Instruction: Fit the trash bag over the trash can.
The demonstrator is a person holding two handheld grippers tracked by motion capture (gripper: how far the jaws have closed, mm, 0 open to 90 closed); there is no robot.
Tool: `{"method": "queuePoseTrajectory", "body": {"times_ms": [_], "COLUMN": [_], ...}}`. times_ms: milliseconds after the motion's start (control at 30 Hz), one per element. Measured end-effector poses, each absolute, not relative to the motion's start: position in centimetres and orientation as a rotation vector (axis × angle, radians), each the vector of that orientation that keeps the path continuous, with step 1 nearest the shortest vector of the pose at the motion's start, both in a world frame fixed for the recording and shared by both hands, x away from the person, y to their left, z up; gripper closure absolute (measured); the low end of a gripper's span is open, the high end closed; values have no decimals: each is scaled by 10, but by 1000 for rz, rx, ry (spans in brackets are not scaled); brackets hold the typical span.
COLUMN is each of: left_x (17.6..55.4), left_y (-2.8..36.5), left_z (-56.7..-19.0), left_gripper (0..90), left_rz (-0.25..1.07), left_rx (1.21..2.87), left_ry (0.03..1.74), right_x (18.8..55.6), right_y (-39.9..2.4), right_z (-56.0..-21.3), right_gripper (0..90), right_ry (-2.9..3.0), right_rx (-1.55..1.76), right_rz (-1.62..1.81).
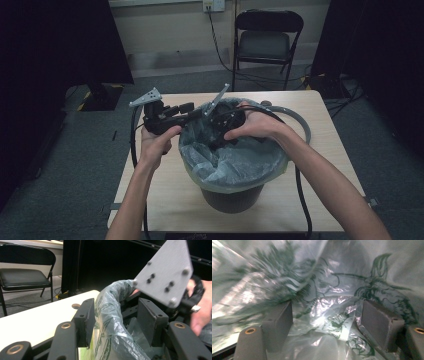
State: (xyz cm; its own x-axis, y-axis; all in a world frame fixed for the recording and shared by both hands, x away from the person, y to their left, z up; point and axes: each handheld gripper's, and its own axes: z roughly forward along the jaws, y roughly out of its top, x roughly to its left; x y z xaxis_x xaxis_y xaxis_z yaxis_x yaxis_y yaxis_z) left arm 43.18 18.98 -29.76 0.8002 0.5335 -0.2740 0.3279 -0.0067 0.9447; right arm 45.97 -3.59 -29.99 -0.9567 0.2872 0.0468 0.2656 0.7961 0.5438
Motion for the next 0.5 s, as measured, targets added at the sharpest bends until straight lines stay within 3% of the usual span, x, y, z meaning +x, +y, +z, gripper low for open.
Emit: {"method": "queuePoseTrajectory", "body": {"times_ms": [500], "left_x": [432], "left_y": [192], "left_z": [-301], "left_gripper": [441], "left_rz": [213], "left_rx": [1615], "left_ry": [742], "right_x": [454], "right_y": [-49], "right_z": [-278], "right_gripper": [250], "right_ry": [2907], "right_rx": [490], "right_rz": [1190]}}
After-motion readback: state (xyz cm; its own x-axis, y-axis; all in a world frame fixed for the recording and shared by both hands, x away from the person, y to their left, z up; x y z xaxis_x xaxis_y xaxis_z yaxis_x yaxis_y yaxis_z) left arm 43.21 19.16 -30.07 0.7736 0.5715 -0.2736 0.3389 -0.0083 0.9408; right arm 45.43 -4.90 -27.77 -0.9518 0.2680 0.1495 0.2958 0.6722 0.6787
